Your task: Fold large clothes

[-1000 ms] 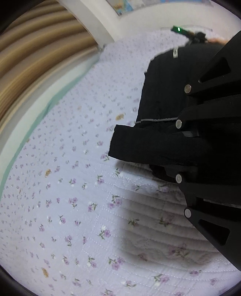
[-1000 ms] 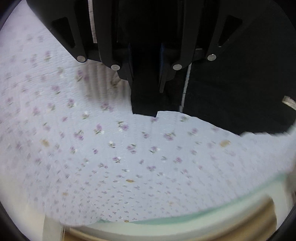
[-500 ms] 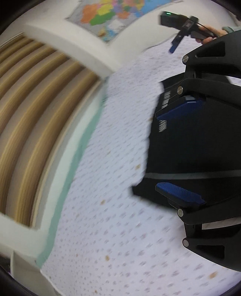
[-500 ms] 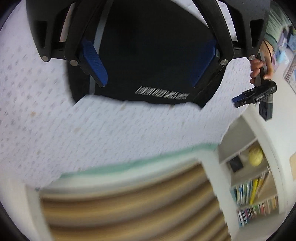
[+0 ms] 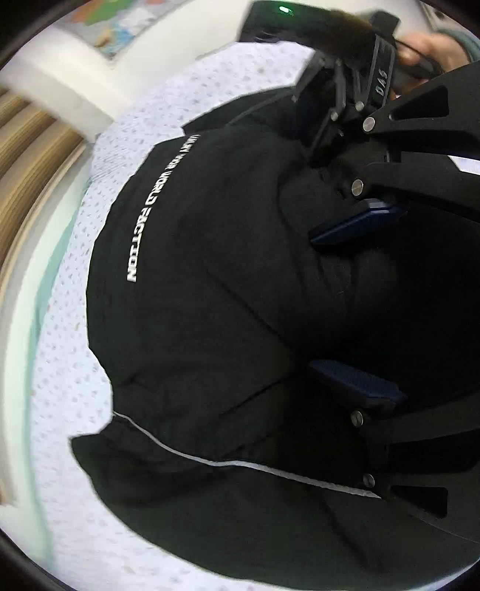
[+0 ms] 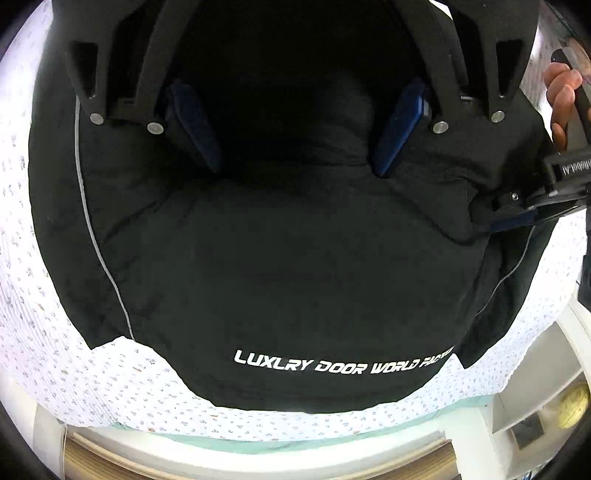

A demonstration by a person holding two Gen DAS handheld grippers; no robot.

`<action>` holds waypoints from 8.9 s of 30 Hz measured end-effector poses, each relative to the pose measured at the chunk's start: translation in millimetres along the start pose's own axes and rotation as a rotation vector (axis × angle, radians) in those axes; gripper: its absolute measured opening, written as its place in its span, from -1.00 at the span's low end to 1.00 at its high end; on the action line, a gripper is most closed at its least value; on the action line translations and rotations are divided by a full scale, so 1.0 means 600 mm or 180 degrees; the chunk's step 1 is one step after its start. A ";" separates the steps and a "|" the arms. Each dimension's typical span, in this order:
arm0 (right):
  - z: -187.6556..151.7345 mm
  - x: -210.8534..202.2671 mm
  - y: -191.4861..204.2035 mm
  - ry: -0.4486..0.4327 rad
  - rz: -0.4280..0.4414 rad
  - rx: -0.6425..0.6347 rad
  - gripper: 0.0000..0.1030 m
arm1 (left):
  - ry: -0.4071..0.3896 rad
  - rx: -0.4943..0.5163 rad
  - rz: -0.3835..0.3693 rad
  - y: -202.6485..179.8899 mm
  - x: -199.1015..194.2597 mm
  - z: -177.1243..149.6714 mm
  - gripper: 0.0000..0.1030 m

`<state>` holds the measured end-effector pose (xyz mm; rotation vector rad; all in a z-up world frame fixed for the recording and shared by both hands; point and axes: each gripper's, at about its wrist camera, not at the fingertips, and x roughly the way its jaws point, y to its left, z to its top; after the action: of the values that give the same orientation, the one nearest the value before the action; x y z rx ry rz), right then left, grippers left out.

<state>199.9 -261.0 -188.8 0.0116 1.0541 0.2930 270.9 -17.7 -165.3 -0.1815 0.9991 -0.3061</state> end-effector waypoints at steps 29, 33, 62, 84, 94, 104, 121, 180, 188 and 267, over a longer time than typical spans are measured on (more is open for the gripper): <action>0.010 -0.125 -0.022 -0.0324 0.0275 0.0112 0.77 | -0.0287 0.0353 -0.0056 -0.052 -0.101 0.033 0.28; -0.059 -0.127 0.014 -0.0099 0.0155 -0.0059 0.66 | -0.0249 0.0269 0.0144 -0.044 -0.107 -0.035 0.28; -0.178 -0.263 -0.145 -0.0572 0.0548 0.0825 0.81 | -0.0604 -0.0154 0.0342 0.117 -0.264 -0.081 0.30; -0.098 -0.197 -0.323 -0.0458 0.0379 0.1302 0.81 | 0.0077 -0.1102 -0.0287 0.280 -0.099 0.060 0.32; -0.069 -0.092 -0.349 -0.0031 0.0848 0.1512 0.83 | 0.0250 -0.1511 -0.0849 0.313 -0.021 0.046 0.53; -0.062 -0.085 -0.290 0.0085 0.1097 0.0862 0.62 | 0.0101 -0.1366 -0.1741 0.305 -0.041 0.058 0.51; -0.046 -0.035 -0.284 -0.0021 0.1392 0.1013 0.30 | 0.0191 -0.1306 -0.1599 0.290 0.001 0.044 -0.07; -0.167 -0.386 -0.286 -0.0481 0.0267 0.1130 0.41 | -0.0669 -0.0630 -0.0236 0.205 -0.480 -0.255 -0.09; -0.103 -0.559 -0.112 -0.1212 0.0368 0.0731 0.60 | -0.1471 -0.0156 -0.0019 0.043 -0.646 -0.198 -0.08; -0.182 -0.372 0.161 -0.0581 -0.0024 0.0318 0.85 | -0.0938 0.0538 0.1485 -0.156 -0.456 -0.315 0.51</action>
<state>-18.6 -236.7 -37.7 0.1219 0.8864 0.2278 -42.8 -16.5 -20.9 0.1579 0.6930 0.0640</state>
